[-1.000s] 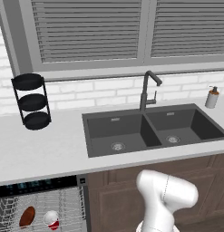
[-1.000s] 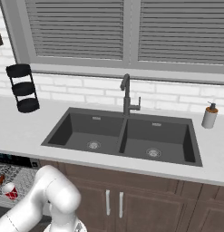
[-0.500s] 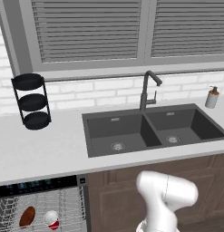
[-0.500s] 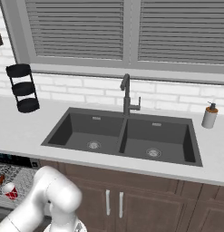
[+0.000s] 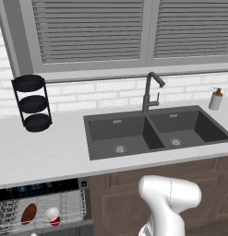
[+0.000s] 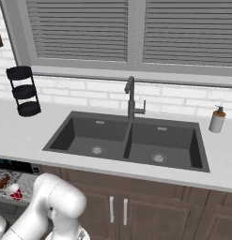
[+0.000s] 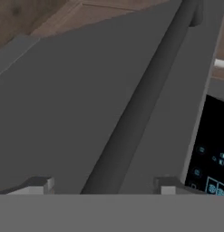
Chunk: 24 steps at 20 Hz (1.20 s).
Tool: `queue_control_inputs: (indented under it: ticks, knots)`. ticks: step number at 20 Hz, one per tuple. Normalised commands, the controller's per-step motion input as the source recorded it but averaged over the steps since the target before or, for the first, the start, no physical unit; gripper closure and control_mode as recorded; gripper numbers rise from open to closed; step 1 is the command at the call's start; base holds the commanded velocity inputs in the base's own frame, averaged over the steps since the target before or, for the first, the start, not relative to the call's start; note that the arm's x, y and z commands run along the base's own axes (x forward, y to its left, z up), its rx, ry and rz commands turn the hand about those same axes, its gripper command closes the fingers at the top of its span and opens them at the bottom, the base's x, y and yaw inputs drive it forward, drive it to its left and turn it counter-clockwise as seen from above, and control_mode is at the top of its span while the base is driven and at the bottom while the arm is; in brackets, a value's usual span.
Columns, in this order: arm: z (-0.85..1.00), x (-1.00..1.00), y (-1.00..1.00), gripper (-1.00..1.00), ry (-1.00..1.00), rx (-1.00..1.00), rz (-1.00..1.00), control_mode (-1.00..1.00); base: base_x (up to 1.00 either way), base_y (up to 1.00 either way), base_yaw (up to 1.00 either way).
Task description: Pick up the cup and bowl from the counter, place them in the dishwasher, and close the dishwasher door.
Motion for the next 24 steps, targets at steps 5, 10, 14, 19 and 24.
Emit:
queue_control_inputs:
  ticks: [5, 10, 14, 19, 24]
  knots:
    - [0.00, 0.99, -0.62, -1.00, -0.15, 0.00, -0.02, -1.00, 0.00, 0.00, 0.00]
    - [0.00, 0.80, -0.50, -1.00, -0.12, 0.00, -0.10, -1.00, 0.00, 0.00, 0.00]
    - [-0.01, 0.60, -0.26, -1.00, -0.18, 0.00, -0.26, -1.00, 0.00, 0.00, 0.00]
    - [-0.09, 0.93, -0.07, -1.00, -0.15, 0.00, -0.38, -1.00, 0.00, 0.00, 0.00]
    - [-0.14, 0.94, 0.00, -1.00, -0.11, 0.00, -0.39, -1.00, 0.00, 0.00, 0.00]
